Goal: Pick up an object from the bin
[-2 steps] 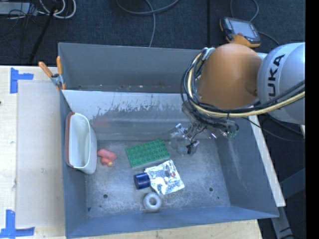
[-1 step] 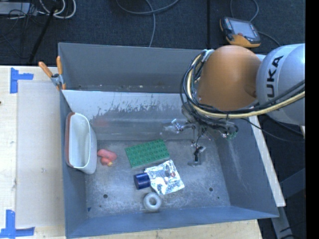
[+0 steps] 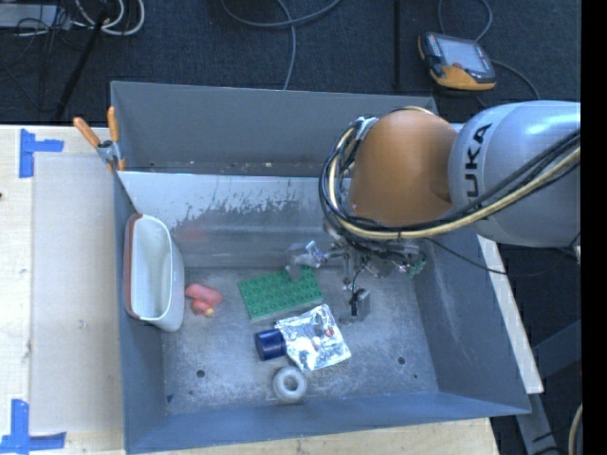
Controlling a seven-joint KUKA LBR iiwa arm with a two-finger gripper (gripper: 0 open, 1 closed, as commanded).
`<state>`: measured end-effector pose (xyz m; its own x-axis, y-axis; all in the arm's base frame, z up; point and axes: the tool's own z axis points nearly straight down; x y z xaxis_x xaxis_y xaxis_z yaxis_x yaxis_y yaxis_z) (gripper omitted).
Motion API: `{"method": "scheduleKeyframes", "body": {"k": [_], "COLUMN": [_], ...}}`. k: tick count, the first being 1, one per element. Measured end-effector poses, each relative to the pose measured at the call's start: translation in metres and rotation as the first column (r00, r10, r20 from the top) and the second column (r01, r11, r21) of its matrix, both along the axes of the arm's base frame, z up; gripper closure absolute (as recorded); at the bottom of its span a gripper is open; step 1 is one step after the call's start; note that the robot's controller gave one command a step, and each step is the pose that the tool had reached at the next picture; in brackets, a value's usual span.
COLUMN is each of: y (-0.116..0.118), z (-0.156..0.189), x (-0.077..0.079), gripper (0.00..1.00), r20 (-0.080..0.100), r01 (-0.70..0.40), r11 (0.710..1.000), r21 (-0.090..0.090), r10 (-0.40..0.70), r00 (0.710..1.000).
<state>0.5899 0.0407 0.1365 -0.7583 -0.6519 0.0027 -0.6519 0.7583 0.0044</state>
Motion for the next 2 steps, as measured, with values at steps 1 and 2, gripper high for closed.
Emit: {"method": "scheduleKeyframes", "body": {"k": [1, 2], "y": [-0.0063, -0.0065], "z": [-0.0696, -0.0635], "x": [0.0226, 0.0247], "gripper": [0.00, 1.00], "r20": [0.003, 0.008], "r01": [-0.127, -0.124], "r11": [0.992, 0.992], "r21": [0.001, 0.000], "r10": [0.127, 0.124], "r00": [0.992, 0.992]}}
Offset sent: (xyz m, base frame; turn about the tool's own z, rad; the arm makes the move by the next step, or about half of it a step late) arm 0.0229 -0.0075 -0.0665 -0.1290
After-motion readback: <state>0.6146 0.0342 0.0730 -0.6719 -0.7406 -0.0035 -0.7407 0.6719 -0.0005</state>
